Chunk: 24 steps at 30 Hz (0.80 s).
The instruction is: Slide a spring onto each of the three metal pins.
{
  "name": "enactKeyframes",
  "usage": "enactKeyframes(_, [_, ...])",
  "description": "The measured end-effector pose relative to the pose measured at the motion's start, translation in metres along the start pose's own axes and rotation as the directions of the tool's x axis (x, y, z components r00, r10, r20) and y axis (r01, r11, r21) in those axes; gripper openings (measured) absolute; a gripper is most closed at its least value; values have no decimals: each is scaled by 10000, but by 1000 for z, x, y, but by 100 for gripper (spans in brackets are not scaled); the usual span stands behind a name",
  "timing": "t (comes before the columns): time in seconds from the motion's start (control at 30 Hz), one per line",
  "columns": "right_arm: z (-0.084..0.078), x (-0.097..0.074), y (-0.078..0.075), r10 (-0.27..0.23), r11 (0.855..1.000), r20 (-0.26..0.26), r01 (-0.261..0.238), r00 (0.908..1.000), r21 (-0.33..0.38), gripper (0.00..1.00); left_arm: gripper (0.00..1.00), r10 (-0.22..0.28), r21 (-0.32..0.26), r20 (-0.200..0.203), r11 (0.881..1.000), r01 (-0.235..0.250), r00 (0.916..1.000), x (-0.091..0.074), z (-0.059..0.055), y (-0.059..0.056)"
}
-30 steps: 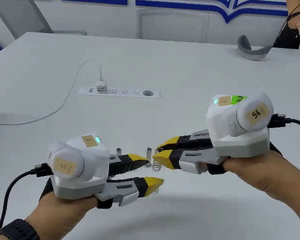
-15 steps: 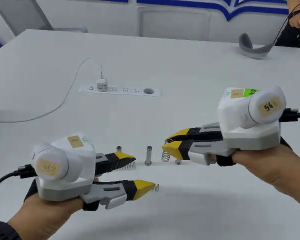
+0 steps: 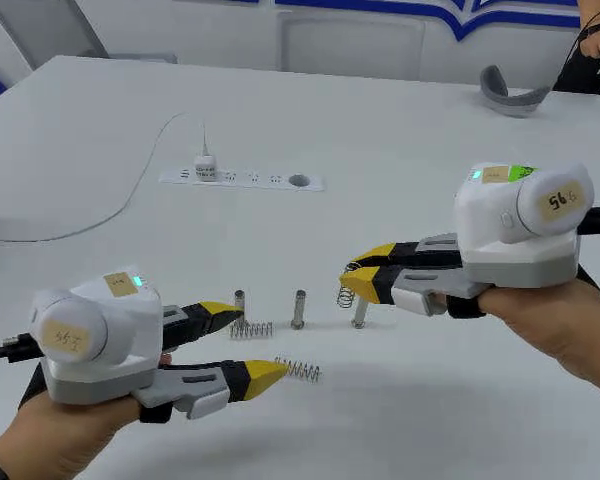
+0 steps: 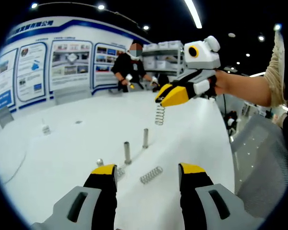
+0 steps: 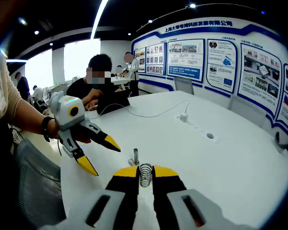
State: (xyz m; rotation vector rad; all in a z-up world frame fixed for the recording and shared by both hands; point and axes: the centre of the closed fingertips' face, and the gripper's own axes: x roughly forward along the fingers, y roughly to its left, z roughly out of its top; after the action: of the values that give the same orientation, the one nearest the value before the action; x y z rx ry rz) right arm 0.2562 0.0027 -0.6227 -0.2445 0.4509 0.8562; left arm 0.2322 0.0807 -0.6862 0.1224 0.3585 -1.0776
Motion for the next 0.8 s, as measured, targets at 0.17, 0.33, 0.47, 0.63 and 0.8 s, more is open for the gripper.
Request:
enactKeyframes(0.17, [2, -1, -8, -168, 9999, 56, 168, 9998, 18, 12, 55, 207, -65, -41, 9998, -207, 9998, -5, -3, 7])
enactKeyframes(0.33, [3, -1, -14, -298, 9995, 94, 297, 9995, 39, 12, 58, 412, -126, -82, 9991, -413, 9991, -9, -5, 13])
enactKeyframes(0.47, [2, -1, -21, -454, 9990, 81, 454, 9989, -4, 12, 61, 553, -166, -119, 9983, -555, 9984, -11, -7, 16])
enactKeyframes(0.63, [1, 1, -29, -632, 9980, 70, 633, 9980, -23, 12, 63, 682, -207, -170, 9974, -686, 9975, -15, -9, 19])
enactKeyframes(0.8, [-2, 2, -39, -919, 9958, 46, 918, 9958, 38, 12, 66, 751, -242, -183, 9968, -756, 9970, -16, -9, 21])
